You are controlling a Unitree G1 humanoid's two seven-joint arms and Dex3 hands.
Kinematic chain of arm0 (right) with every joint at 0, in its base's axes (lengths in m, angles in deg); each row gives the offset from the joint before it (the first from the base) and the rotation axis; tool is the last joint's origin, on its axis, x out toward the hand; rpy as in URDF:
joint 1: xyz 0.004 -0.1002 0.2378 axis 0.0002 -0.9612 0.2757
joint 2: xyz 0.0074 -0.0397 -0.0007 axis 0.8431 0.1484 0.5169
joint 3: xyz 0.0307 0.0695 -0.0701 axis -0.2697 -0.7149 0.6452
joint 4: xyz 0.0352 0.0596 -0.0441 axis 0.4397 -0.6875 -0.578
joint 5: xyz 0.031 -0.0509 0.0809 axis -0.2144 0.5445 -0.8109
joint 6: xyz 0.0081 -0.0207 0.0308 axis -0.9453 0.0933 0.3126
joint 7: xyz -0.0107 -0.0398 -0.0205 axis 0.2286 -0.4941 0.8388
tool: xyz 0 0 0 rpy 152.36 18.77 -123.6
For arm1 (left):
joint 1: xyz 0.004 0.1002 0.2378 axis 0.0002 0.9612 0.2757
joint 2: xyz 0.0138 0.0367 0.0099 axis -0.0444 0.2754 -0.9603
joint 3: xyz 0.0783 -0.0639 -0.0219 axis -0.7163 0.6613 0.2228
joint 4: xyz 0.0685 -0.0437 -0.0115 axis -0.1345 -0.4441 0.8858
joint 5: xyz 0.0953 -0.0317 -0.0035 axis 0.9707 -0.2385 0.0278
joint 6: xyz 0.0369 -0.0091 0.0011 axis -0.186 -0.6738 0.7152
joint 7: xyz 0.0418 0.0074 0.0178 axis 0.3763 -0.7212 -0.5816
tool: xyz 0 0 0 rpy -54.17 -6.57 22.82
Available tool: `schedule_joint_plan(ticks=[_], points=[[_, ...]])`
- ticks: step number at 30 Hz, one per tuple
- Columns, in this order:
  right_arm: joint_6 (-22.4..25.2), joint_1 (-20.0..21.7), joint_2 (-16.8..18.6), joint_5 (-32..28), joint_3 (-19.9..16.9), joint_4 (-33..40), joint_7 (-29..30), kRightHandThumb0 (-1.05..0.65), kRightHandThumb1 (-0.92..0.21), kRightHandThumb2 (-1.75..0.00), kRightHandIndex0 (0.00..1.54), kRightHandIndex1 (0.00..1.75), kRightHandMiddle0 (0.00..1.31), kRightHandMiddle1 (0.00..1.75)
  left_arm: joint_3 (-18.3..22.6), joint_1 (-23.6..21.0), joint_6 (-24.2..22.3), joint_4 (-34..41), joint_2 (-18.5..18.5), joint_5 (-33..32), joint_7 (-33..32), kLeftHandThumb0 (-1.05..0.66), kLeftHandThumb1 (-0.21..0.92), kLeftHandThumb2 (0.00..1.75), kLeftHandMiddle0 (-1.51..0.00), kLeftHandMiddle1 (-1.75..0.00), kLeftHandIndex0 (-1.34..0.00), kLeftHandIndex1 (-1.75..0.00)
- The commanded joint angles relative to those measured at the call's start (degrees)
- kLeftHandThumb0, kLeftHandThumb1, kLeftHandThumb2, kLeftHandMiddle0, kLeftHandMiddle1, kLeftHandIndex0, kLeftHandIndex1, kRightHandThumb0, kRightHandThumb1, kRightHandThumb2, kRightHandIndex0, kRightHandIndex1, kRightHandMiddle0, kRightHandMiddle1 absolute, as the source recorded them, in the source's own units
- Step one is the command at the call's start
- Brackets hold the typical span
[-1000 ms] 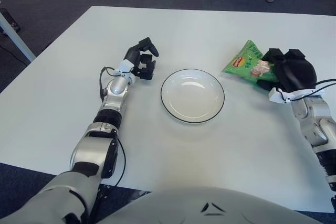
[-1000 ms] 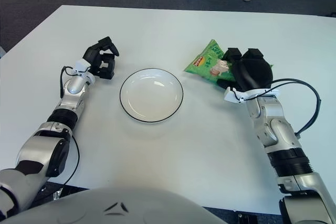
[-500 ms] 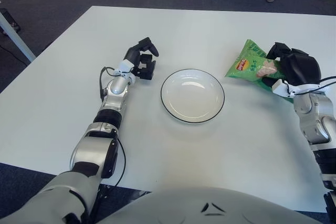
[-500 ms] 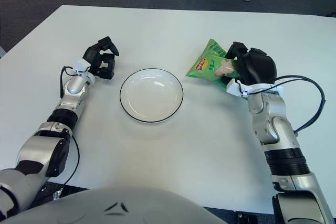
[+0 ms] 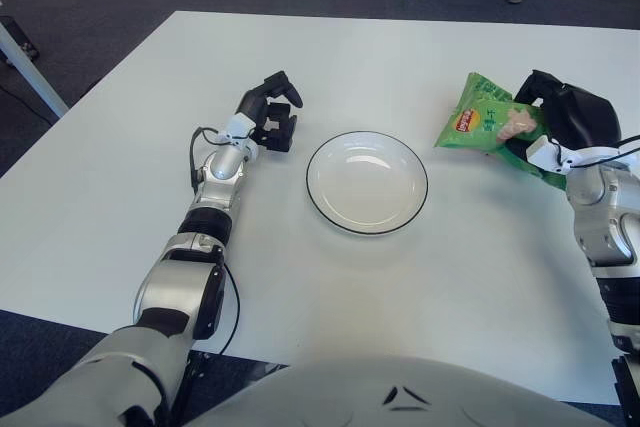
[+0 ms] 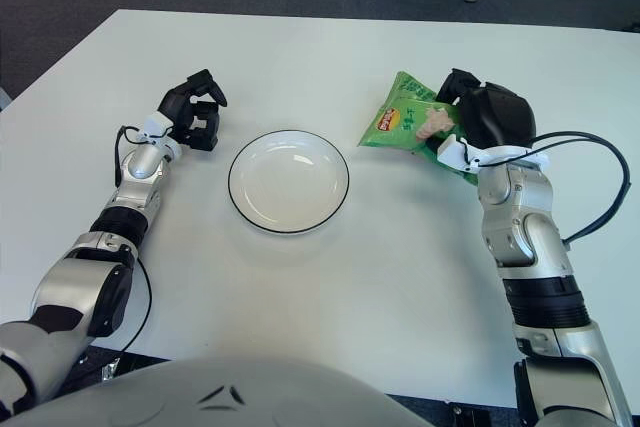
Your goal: Put the snack into the plate.
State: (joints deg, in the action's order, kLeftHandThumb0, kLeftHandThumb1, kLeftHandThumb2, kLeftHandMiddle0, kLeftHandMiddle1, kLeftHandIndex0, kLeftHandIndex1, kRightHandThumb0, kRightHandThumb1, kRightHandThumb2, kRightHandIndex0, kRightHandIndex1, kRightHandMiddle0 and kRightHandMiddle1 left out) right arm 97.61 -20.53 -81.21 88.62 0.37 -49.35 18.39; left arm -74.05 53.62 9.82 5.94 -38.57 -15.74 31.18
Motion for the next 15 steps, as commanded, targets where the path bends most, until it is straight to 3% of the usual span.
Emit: schedule_joint_plan(ticks=[1, 7, 15], points=[[1.88, 1.98, 0.53, 0.45, -0.95, 2.12, -1.17, 0.00, -0.02, -1.66, 0.81, 1.75, 0.63, 1.73, -0.20, 5.07, 0.12, -3.40, 1.07, 0.24, 0.40, -0.46, 0.39, 1.23, -1.27, -1.75, -0.56, -1.75], [2.22, 4.08, 1.64, -2.29, -1.76, 2.42, -2.04, 0.00, -0.08, -1.58, 0.80, 1.70, 0.56, 1.74, -0.24, 4.86, 0.25, -3.88, 1.14, 0.32, 0.53, -0.46, 0.39, 1.23, -1.26, -1.75, -0.56, -1.75], [0.94, 7.81, 2.69, -4.58, -1.44, 1.60, -2.02, 0.00, -0.07, -1.57, 0.85, 1.62, 0.56, 1.75, -0.46, 4.64, 0.33, -4.23, 1.25, 0.85, 0.05, -0.46, 0.38, 1.23, -1.27, -1.75, -0.56, -1.75]])
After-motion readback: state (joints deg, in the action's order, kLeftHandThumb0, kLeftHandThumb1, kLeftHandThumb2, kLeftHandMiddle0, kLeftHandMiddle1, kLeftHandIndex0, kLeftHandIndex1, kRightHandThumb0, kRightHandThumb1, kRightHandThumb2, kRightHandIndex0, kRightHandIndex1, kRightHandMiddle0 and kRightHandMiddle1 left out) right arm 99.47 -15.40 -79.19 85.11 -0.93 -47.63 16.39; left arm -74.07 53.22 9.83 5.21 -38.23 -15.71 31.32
